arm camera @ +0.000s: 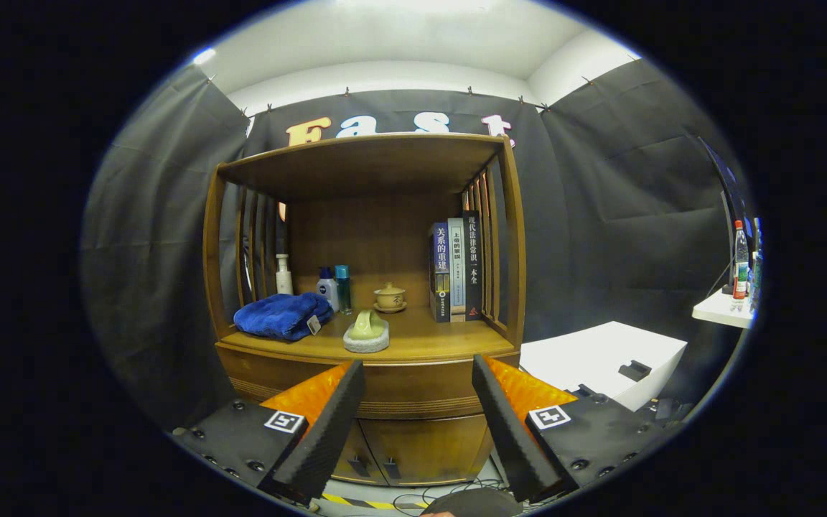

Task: Pull open the drawer, take out the items inside it, and place them on the countertop above the cabinet.

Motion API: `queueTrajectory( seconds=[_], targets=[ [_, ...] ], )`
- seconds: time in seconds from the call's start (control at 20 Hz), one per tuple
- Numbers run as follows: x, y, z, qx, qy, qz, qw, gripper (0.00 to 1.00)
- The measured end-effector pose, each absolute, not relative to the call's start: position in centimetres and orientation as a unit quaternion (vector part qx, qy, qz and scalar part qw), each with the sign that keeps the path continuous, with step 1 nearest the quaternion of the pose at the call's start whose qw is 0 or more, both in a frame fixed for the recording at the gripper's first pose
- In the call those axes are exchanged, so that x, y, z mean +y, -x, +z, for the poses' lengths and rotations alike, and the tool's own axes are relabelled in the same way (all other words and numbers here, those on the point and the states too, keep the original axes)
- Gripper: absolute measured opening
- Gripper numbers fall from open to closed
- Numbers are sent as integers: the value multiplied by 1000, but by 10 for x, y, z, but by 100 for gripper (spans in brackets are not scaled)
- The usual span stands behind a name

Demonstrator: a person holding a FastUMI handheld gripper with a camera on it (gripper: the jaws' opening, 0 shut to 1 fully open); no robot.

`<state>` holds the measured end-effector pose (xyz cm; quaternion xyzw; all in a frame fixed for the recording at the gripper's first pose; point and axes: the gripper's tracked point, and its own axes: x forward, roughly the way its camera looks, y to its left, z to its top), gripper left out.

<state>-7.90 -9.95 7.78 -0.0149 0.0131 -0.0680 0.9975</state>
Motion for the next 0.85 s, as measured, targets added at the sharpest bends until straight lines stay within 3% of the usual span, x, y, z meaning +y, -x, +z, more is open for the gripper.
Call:
queueTrajectory(
  seconds=[0.85],
  targets=[
    [-84,79,70,23,11,-60,998,98]
  ],
)
